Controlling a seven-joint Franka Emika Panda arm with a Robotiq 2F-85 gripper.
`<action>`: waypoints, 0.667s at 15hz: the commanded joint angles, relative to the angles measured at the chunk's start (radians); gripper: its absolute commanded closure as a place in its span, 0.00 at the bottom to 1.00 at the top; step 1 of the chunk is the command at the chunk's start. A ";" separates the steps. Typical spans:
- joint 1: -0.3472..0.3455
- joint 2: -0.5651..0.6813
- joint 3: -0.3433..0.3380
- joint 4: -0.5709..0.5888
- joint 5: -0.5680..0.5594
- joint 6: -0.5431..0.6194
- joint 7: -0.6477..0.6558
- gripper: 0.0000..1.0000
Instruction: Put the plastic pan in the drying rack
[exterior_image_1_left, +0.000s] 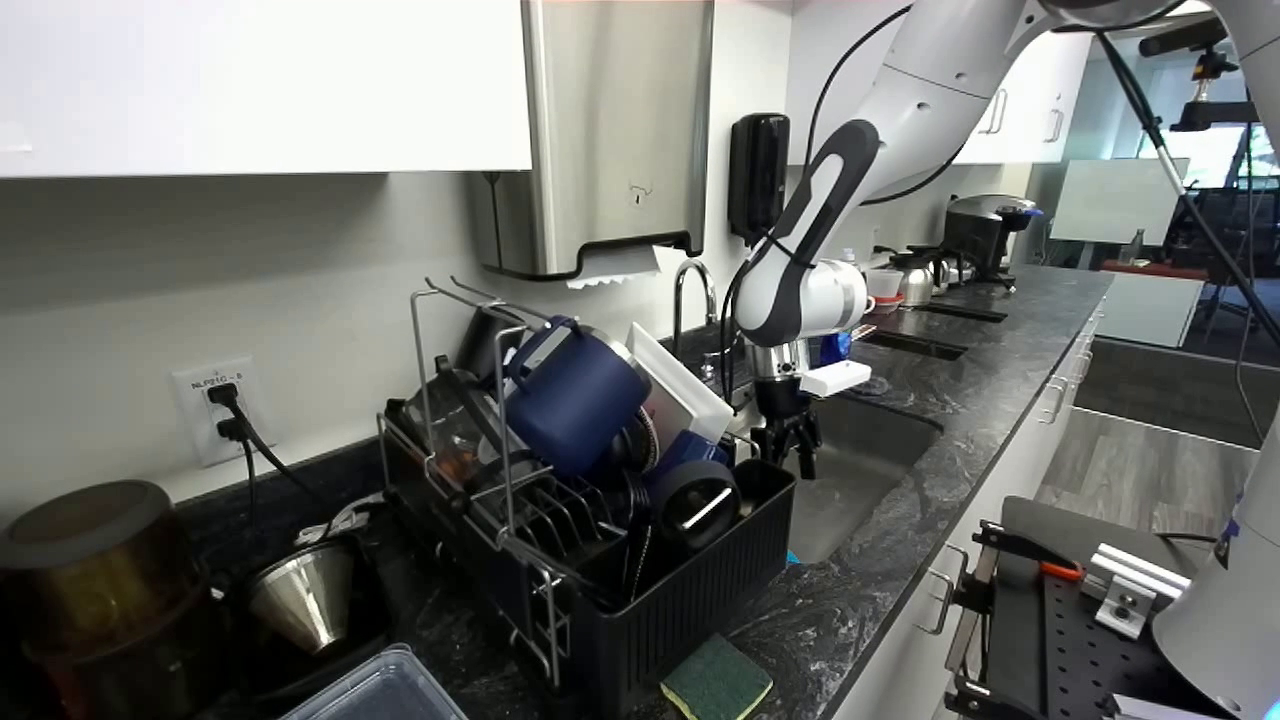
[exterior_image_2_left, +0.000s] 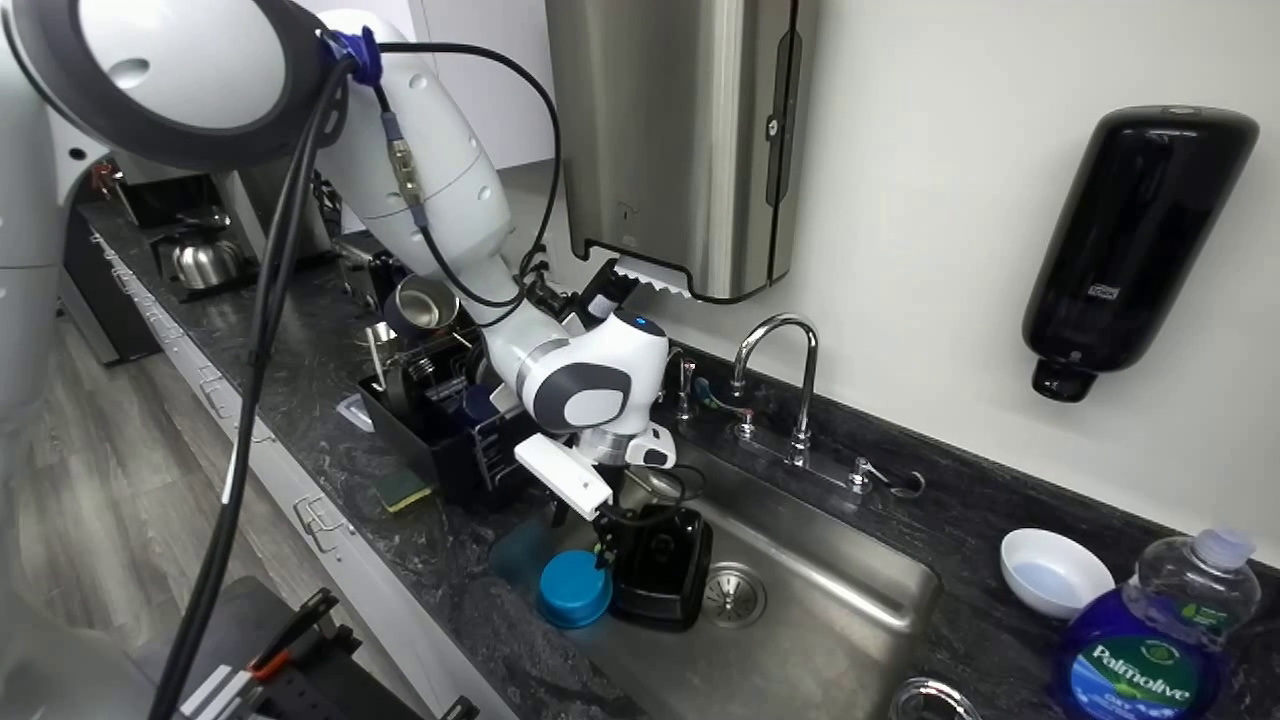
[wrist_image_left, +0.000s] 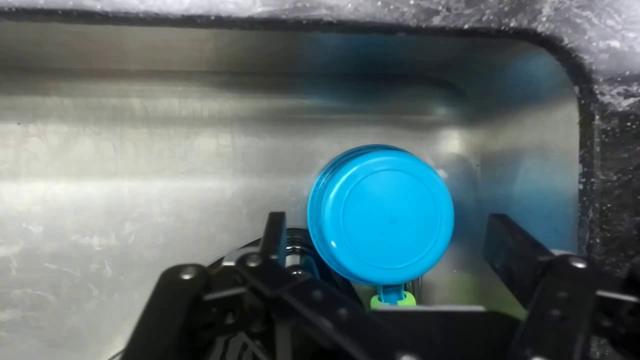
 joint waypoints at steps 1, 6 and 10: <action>-0.049 0.036 0.048 0.019 0.037 0.073 -0.065 0.00; -0.126 0.127 0.144 0.069 0.103 0.224 -0.166 0.00; -0.183 0.203 0.201 0.113 0.086 0.289 -0.202 0.00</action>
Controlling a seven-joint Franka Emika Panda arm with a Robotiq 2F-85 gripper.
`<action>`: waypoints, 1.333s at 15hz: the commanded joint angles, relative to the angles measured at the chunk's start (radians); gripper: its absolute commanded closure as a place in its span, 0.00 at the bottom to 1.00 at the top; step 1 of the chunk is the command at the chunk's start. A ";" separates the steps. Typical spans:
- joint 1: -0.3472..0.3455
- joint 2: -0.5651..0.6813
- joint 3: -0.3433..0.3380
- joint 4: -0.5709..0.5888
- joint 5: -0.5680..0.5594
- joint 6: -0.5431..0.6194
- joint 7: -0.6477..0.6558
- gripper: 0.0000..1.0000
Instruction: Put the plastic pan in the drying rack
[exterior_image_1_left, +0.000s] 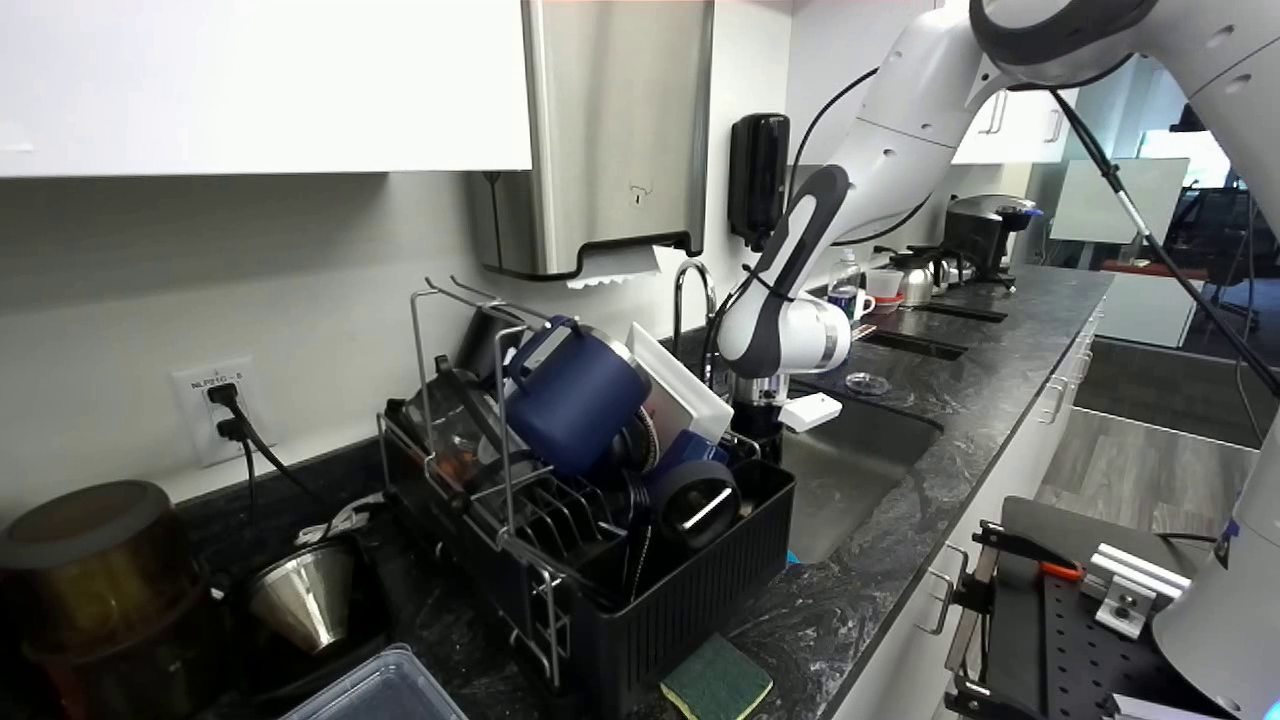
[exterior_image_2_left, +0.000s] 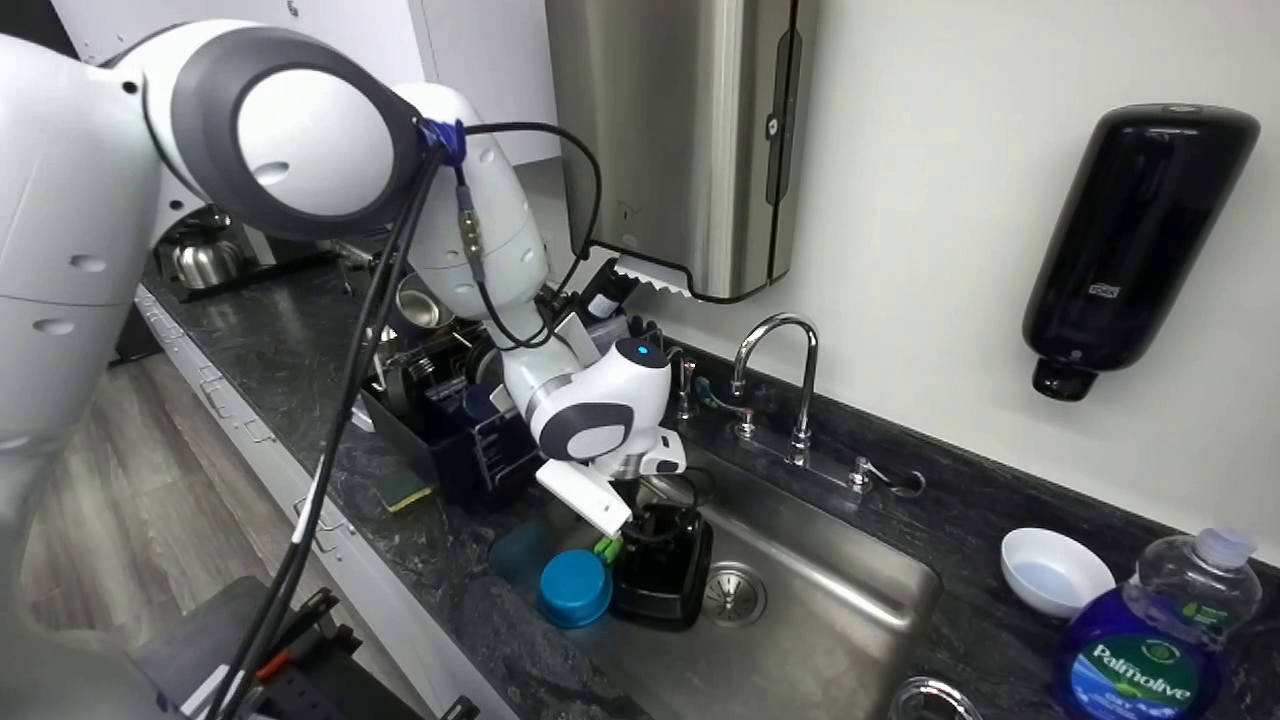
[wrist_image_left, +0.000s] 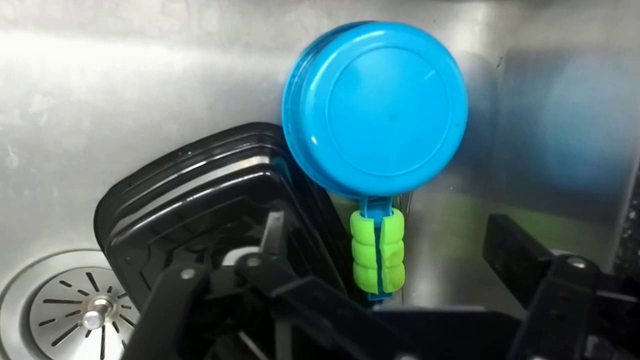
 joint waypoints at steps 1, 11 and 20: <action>-0.072 0.063 0.066 0.043 0.005 0.046 -0.055 0.00; -0.161 0.145 0.146 0.122 -0.014 0.018 -0.124 0.00; -0.212 0.189 0.184 0.221 0.003 -0.188 -0.268 0.00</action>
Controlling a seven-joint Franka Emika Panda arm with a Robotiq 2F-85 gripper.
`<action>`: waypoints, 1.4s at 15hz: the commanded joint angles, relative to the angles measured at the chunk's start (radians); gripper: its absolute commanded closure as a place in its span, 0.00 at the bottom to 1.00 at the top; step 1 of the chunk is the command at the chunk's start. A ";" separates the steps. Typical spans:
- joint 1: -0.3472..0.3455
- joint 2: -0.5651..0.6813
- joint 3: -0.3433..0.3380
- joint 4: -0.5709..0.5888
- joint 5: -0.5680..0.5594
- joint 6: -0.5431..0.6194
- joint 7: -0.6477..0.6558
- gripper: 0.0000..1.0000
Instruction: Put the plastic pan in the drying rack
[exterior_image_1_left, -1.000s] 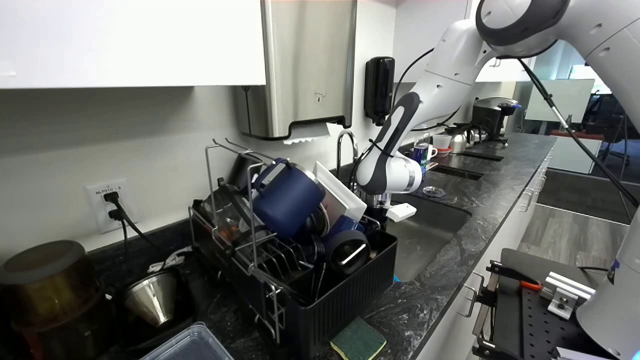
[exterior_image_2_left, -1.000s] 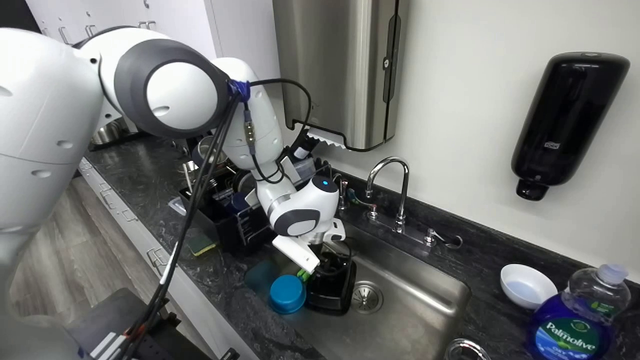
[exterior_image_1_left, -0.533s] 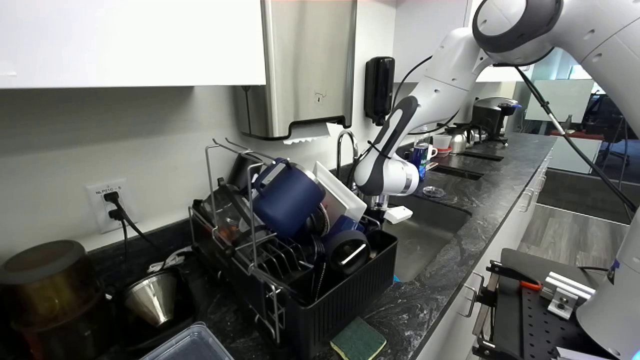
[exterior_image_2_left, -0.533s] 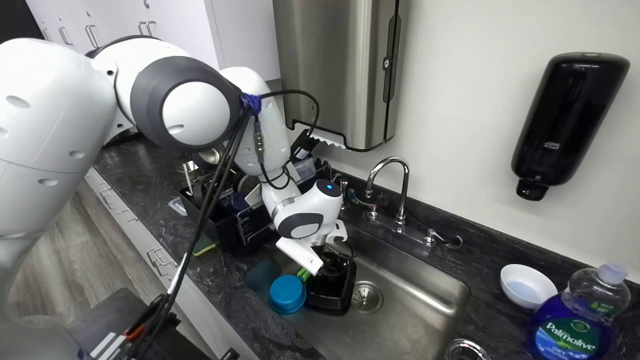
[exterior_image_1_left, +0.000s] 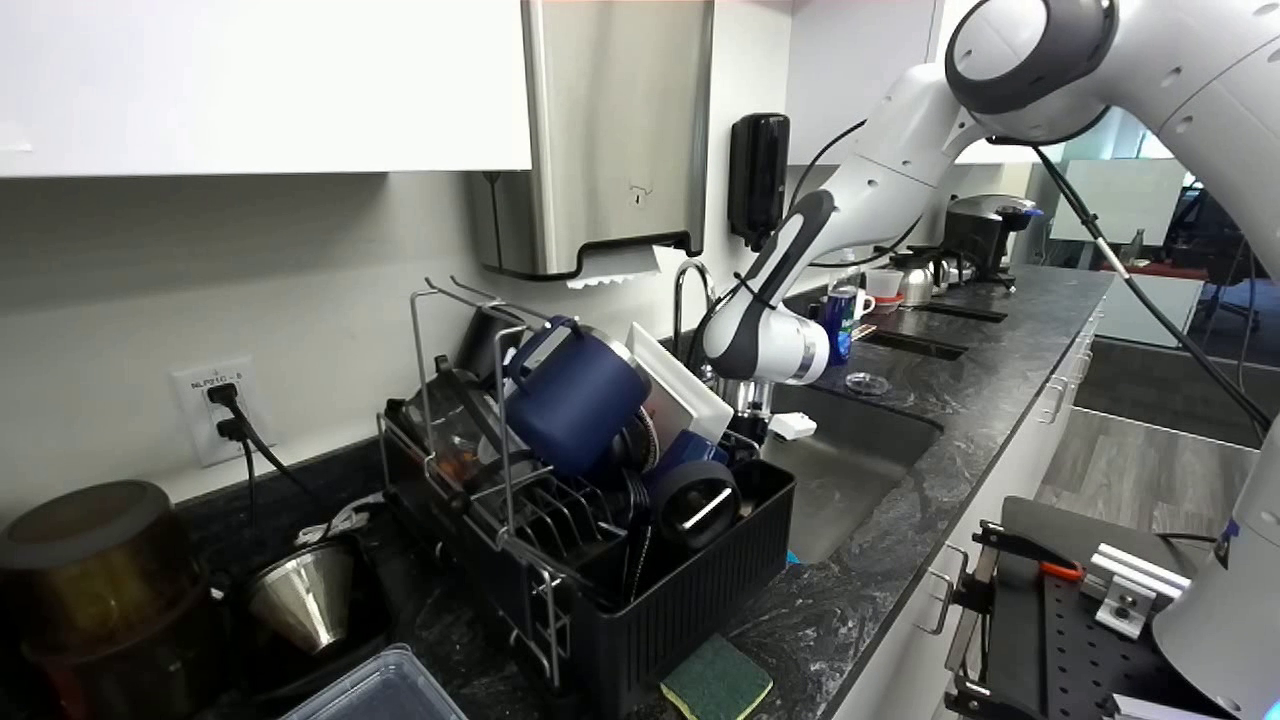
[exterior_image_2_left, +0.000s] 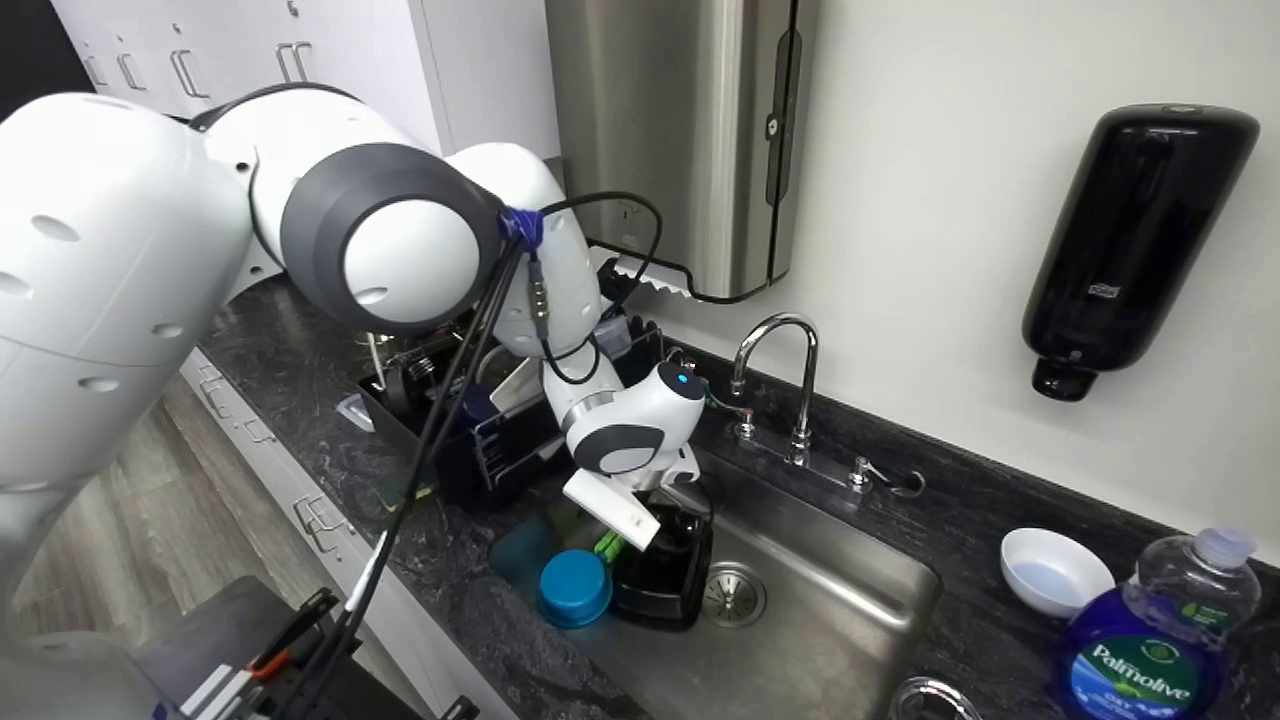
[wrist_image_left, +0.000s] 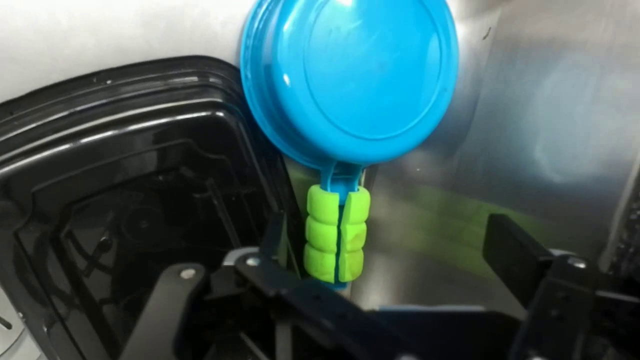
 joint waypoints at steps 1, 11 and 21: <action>-0.011 0.034 0.006 0.064 0.008 -0.117 -0.066 0.00; 0.129 0.103 -0.076 0.123 -0.046 -0.132 -0.043 0.00; 0.148 0.113 -0.093 0.078 -0.091 0.086 -0.026 0.00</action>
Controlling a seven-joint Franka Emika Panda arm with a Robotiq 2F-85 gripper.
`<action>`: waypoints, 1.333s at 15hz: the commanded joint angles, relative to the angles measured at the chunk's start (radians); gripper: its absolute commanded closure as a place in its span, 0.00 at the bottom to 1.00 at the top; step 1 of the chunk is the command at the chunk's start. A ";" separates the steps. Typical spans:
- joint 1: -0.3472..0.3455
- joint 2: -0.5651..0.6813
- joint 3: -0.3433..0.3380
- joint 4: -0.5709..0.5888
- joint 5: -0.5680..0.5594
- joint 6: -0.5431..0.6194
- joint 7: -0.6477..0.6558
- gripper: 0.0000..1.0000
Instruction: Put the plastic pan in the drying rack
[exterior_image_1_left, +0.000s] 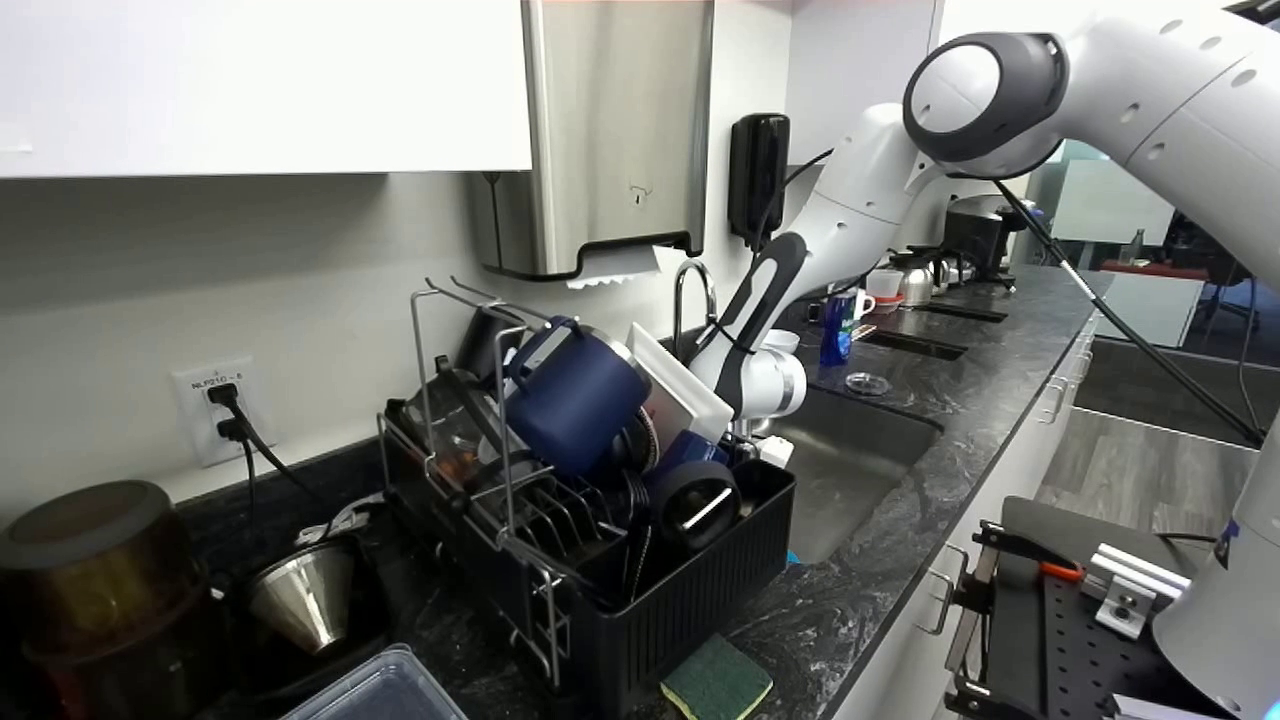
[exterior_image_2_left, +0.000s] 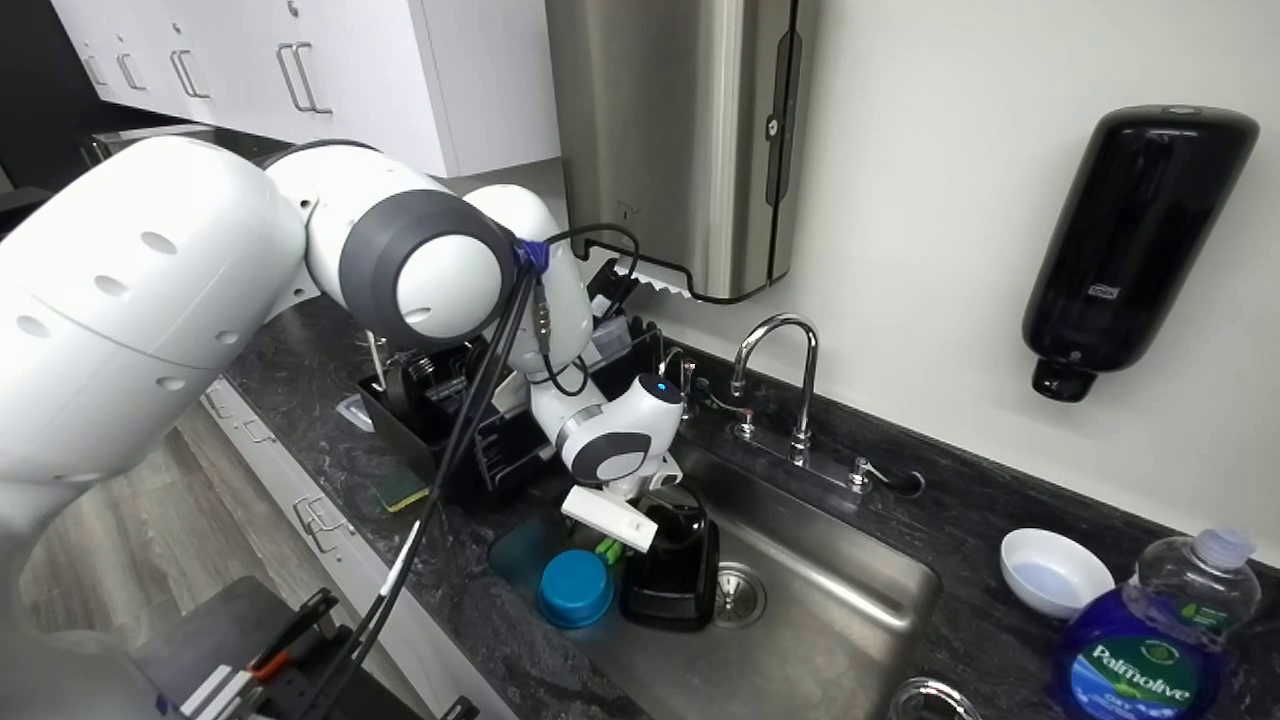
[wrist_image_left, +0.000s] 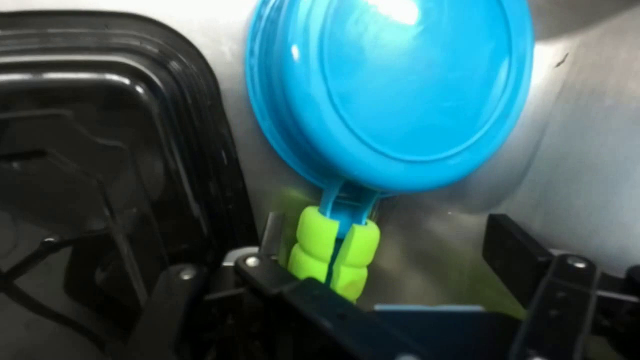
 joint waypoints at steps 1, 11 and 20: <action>-0.013 -0.006 -0.007 -0.026 -0.014 0.111 0.021 0.00; -0.093 -0.012 -0.004 -0.040 -0.020 0.203 0.050 0.00; -0.117 -0.017 0.047 -0.055 -0.027 0.205 0.127 0.00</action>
